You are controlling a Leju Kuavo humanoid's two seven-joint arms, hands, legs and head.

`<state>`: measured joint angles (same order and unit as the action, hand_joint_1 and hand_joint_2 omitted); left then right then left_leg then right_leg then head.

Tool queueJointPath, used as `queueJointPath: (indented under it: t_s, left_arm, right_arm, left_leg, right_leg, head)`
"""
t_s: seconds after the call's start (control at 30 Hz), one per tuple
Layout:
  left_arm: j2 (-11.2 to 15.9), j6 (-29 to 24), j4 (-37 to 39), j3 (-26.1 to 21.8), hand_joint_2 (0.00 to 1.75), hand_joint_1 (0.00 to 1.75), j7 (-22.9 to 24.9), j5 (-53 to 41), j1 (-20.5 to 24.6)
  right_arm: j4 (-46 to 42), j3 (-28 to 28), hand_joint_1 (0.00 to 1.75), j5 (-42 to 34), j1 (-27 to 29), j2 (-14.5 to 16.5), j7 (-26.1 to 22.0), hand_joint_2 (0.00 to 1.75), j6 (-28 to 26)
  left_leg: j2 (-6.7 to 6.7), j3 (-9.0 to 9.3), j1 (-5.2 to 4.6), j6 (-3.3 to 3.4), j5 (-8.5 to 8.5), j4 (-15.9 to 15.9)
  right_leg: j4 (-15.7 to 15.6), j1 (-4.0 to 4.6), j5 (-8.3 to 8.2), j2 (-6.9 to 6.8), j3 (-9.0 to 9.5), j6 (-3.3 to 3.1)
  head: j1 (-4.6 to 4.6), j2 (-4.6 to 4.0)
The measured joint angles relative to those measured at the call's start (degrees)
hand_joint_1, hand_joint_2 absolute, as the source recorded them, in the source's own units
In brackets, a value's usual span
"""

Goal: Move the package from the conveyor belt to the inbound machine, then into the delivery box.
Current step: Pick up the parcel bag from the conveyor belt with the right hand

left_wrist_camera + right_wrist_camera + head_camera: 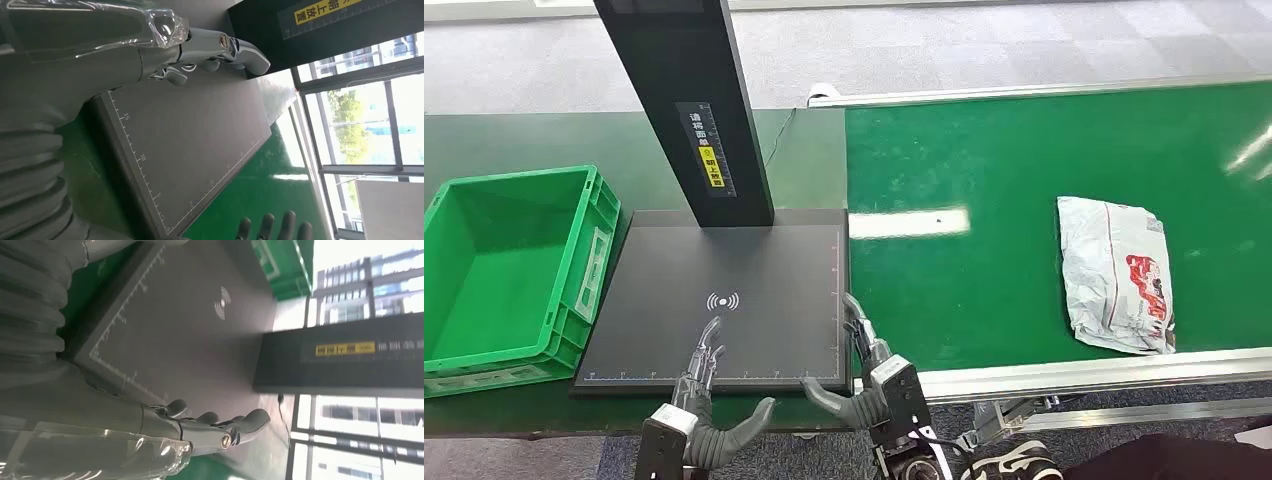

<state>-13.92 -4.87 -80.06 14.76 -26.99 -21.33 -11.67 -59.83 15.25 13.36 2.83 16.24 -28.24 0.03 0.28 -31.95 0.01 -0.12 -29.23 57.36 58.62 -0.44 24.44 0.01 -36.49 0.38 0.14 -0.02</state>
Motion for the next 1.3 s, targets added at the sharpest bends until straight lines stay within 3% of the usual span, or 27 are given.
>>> queueJointPath:
  t_s: [0.03, 0.17, 0.3, 0.53, 0.73, 0.83, 0.87, 1.0, 1.13, 1.3]
  left_arm:
    - [0.0, 0.0, 0.0, 0.0, 1.75, 0.00, 0.0, 0.0, 0.0]
    - [0.0, 0.6, 0.0, 0.0, 1.75, 0.00, -0.2, 0.3, 0.1]
    - [0.0, 1.0, 0.1, -0.1, 1.75, 0.00, -0.7, 1.1, 0.6]
    - [0.0, 1.0, 0.2, -0.1, 1.75, 0.00, -1.0, 1.2, 0.8]
    - [0.0, 1.4, 0.5, 0.0, 1.75, 0.00, -1.3, 2.4, 1.4]
    - [0.0, 1.5, 0.5, -0.1, 1.75, 0.00, -1.3, 2.4, 1.5]
    - [0.0, 1.6, 0.5, -0.1, 1.75, 0.00, -1.3, 2.7, 1.5]
    - [0.2, 2.2, 0.5, -0.6, 1.75, 0.00, -1.7, 4.1, 1.8]
    - [0.6, 2.5, 0.5, -1.3, 1.75, 0.00, -2.6, 4.8, 1.7]
    - [0.7, 2.5, 0.5, -2.3, 1.75, 0.00, -3.2, 5.1, 1.7]
  right_arm:
    - [-0.7, 0.0, 0.00, 0.9, 0.1, -0.1, 0.5, 0.00, -0.4]
    - [-6.3, -0.4, 0.00, 9.5, 0.2, -1.7, 5.8, 1.75, -2.6]
    - [-8.2, -3.2, 0.00, 14.8, -3.0, -4.9, 9.5, 1.75, -3.2]
    - [-7.5, -7.4, 0.00, 16.2, -6.2, -7.3, 9.1, 1.75, -3.1]
    - [-2.0, -10.4, 0.00, 21.2, -11.9, -11.4, 16.9, 1.75, -10.0]
    - [-1.3, -10.8, 0.00, 21.7, -12.6, -11.9, 17.4, 1.75, -10.6]
    - [1.8, -12.1, 0.00, 23.6, -15.3, -13.6, 18.9, 1.75, -12.3]
    - [25.0, -20.3, 0.00, 38.9, -34.5, -27.0, 35.4, 1.75, -18.6]
    - [31.7, -23.0, 0.00, 42.7, -39.8, -32.2, 42.2, 1.75, -16.9]
    - [36.3, -26.5, 0.00, 44.2, -42.1, -36.3, 45.5, 1.75, -16.0]
  left_leg:
    - [0.00, 0.00, 0.00, 0.00, 0.00, 0.0]
    - [0.01, 0.00, 0.00, 0.00, 0.00, 0.0]
    - [0.00, 0.02, -0.01, 0.03, 0.01, 0.0]
    - [-0.01, 0.10, -0.01, 0.02, 0.01, 0.0]
    - [0.01, 0.09, -0.01, 0.08, 0.05, 0.0]
    - [0.01, 0.09, -0.02, 0.10, 0.07, 0.0]
    - [0.00, 0.09, -0.08, 0.15, 0.10, 0.0]
    - [-0.19, 0.09, -0.41, 0.38, 0.24, 0.1]
    - [-0.29, -0.01, -0.40, 0.39, 0.24, 0.1]
    - [-0.32, -0.10, -0.40, 0.41, 0.21, 0.1]
  right_leg:
    - [0.0, 0.00, 0.00, 0.00, 0.00, 0.00]
    - [0.0, 0.00, 0.00, 0.00, 0.01, 0.00]
    - [0.0, -0.05, -0.02, 0.00, 0.08, 0.02]
    - [0.0, -0.02, -0.02, 0.00, 0.13, 0.02]
    - [0.0, -0.06, -0.03, 0.00, 0.17, 0.03]
    - [0.0, -0.07, -0.04, 0.00, 0.18, 0.04]
    - [0.0, -0.14, -0.10, 0.00, 0.19, 0.12]
    - [0.0, -0.47, -0.30, -0.15, 0.19, 0.44]
    - [0.0, -0.46, -0.30, -0.21, 0.13, 0.45]
    - [0.0, -0.46, -0.28, -0.26, 0.08, 0.45]
  head:
    - [0.00, 0.00]
    - [-0.01, 0.00]
    - [-0.01, 0.01]
    - [-0.01, 0.00]
    - [-0.03, 0.00]
    - [-0.03, 0.00]
    - [-0.03, 0.01]
    - [-0.03, 0.01]
    - [-0.04, 0.01]
    - [-0.03, 0.00]
